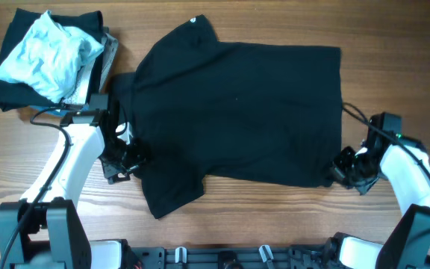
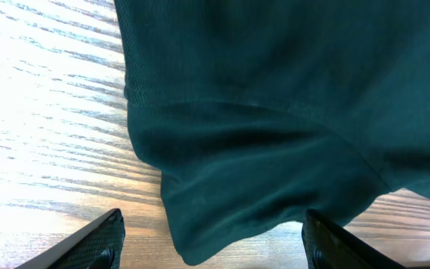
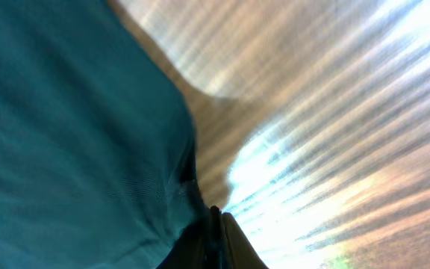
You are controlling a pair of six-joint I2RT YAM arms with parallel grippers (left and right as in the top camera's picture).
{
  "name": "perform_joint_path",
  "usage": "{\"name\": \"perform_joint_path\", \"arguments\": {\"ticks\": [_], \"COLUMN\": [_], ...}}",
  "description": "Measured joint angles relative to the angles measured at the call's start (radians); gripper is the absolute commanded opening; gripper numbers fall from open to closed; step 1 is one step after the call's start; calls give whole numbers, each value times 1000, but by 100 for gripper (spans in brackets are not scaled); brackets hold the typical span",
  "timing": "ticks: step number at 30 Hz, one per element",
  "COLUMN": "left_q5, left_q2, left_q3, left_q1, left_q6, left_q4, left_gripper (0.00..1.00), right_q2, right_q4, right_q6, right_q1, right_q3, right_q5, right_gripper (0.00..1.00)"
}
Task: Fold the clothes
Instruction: 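Lift the hem and fold it upward toward the collar with both grippers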
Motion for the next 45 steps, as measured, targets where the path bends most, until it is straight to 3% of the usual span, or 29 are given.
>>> {"name": "perform_joint_path", "arguments": {"ticks": [6, 8, 10, 11, 15, 18, 21, 26, 28, 37, 45], "left_q5": [-14, -19, -20, -20, -4, 2, 4, 5, 8, -7, -107], "left_q2": [0, -2, -5, -5, -6, -6, -8, -92, -151, -149, -88], "left_q3": [-39, -93, -154, -182, -232, -235, -211, 47, 127, 142, 142], "left_q1": [0, 0, 2, 3, 8, 8, 8, 8, 8, -45, -54], "left_q6": [-23, -69, -121, -135, -182, -184, -144, -73, -64, -54, -49], "left_q4": [6, 63, 131, 156, 246, 272, 169, -69, -70, 161, 381], "left_gripper": [80, 76, 63, 48, 4, 4, 4, 4, 4, 4, 4], "right_q2": [-1, -1, -1, -1, -1, -1, -13, -159, -219, -169, 8], "right_q4": [-29, -23, -21, -19, -13, -4, -24, -206, -222, -28, 114], "right_q6": [-85, -131, -153, -162, -187, -195, -195, -195, -195, -139, -24], "right_q1": [0, 0, 0, 0, 0, 0, 0, 0, 0, 0, 0], "right_q3": [48, 48, 48, 48, 48, 48, 48, 146, 205, 227, 227], "right_q5": [-21, -47, -55, -58, -65, -66, -66, -68, -41, -26, -27], "right_gripper": [6, 6, 7, 6, 7, 6, 6, 4, 4, 5, 5]}}
